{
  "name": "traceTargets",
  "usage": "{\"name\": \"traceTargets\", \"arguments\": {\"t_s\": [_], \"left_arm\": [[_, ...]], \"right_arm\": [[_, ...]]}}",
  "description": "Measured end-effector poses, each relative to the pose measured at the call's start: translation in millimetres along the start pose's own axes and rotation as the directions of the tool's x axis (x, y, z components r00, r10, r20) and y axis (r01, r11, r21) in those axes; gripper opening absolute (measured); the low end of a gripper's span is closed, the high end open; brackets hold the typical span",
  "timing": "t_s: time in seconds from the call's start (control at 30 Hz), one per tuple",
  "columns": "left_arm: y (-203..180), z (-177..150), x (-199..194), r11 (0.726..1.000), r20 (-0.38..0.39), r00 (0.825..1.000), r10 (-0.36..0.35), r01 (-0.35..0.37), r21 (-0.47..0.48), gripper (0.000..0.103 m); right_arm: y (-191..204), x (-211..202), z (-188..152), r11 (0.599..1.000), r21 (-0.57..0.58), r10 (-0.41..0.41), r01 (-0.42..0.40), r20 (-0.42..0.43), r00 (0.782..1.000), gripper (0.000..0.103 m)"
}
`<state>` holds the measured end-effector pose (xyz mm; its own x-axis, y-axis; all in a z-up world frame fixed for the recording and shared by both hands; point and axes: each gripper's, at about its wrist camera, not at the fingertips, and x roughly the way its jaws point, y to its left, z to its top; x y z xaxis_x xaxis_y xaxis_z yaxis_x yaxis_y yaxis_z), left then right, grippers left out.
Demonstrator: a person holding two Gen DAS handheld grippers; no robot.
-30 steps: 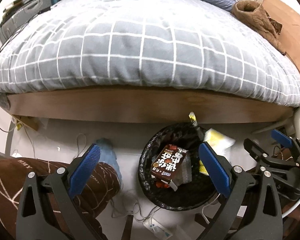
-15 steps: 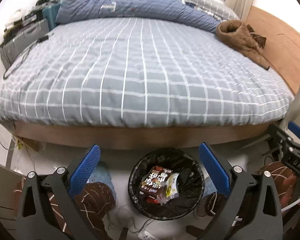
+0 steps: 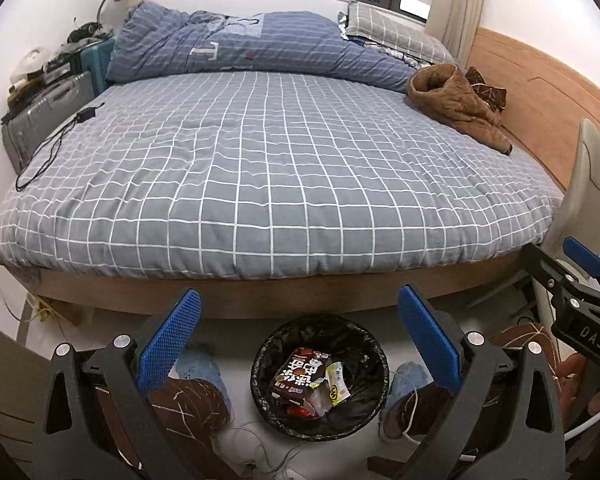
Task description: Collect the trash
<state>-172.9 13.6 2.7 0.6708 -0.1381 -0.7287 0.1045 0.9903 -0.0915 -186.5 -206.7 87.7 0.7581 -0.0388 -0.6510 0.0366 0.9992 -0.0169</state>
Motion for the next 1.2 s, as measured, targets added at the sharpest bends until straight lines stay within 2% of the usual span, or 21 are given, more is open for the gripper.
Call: {"name": "traceTargets", "arguments": {"t_s": [1.07,1.2], "left_arm": [[2.6,-2.1,3.0,1.000,-0.008,1.000,-0.010,0.010,-0.010,0.097],[-2.7,-2.1,2.8,0.999,0.002,1.000,0.021,-0.021,0.026,0.097]], "right_arm": [[1.5,2.2,-4.0,1.000,0.001,-0.005,0.005,-0.015,1.000,0.095],[1.6,2.3,-4.0,1.000,0.001,-0.004,0.004,-0.016,1.000,0.095]]}}
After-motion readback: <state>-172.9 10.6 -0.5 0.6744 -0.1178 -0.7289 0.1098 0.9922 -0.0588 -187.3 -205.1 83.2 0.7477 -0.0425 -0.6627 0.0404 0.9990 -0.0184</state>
